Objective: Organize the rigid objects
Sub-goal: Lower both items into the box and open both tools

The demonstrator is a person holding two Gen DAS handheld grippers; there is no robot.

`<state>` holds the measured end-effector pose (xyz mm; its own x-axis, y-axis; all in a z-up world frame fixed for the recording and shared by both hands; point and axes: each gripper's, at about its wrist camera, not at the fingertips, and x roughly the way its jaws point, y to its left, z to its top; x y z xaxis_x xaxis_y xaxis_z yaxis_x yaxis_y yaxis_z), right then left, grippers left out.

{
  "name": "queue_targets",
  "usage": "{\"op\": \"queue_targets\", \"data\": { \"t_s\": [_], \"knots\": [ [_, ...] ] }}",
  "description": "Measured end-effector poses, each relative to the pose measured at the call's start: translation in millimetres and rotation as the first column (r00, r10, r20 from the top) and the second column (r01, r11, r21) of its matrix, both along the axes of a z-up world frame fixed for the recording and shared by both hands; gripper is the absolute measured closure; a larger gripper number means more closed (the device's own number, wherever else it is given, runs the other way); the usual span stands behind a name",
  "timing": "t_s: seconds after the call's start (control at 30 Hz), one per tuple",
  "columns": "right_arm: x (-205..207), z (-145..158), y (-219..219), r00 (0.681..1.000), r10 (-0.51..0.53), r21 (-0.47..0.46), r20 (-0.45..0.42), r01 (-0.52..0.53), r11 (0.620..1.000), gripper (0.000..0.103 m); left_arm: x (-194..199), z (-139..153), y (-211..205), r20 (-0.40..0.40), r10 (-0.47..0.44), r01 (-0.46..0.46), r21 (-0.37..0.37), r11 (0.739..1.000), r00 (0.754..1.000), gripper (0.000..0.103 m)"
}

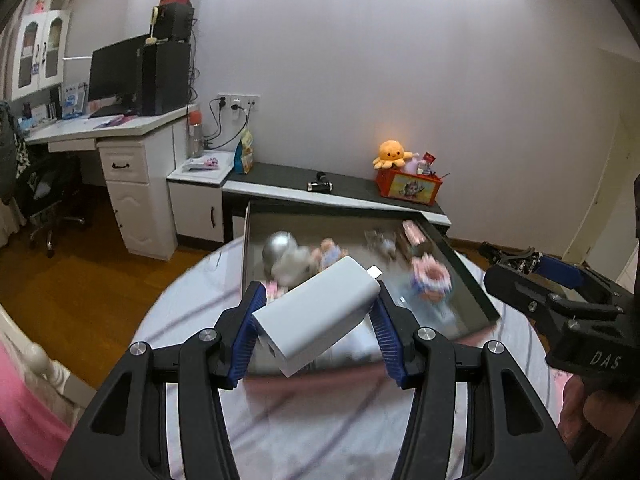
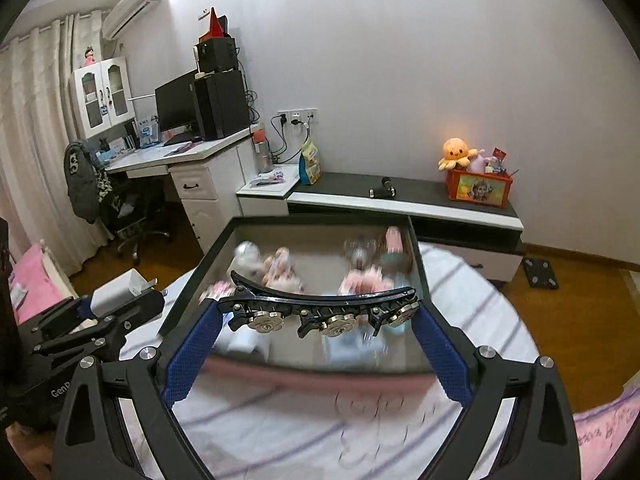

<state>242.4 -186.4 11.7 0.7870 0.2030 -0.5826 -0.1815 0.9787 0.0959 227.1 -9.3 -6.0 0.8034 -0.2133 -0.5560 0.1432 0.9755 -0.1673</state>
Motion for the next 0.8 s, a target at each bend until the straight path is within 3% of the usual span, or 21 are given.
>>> {"op": "queue_targets", "data": {
  "t_s": [0.27, 0.53, 0.6, 0.67, 0.73, 0.8],
  "knots": [
    [68.5, -20.9, -9.5, 0.997, -0.012, 0.008, -0.078, 0.013, 1.0, 0.007, 74.2, -13.3, -17.2, -0.074, -0.002, 0.003, 0.013, 1.0, 0.997, 0.049],
    [106.1, -51.0, -19.6, 0.982, -0.041, 0.002, -0.184, 0.042, 0.999, 0.006, 105.3, -46.6, -33.3, -0.168, -0.014, 0.019, 0.03, 0.999, 0.986, 0.049],
    [110.4, -56.2, -21.0, 0.977, -0.041, 0.006, -0.207, 0.043, 0.999, 0.005, 109.2, -51.9, -36.8, -0.19, -0.004, 0.014, 0.05, 0.999, 0.982, 0.042],
    [111.6, -62.1, -26.2, 0.972, -0.046, 0.031, -0.229, 0.055, 0.998, 0.0, 107.5, -53.4, -37.7, -0.193, 0.01, 0.004, 0.069, 0.998, 0.981, 0.017],
    [109.7, -62.8, -33.1, 0.971, -0.06, 0.057, -0.232, 0.075, 0.996, 0.0, 100.9, -50.0, -34.6, -0.167, 0.025, -0.012, 0.082, 0.997, 0.986, 0.005],
    [104.5, -60.4, -37.3, 0.972, -0.06, 0.085, -0.225, 0.081, 0.993, 0.0, 93.3, -43.8, -30.6, -0.141, 0.036, -0.025, 0.082, 0.996, 0.989, 0.0]
  ]
}}
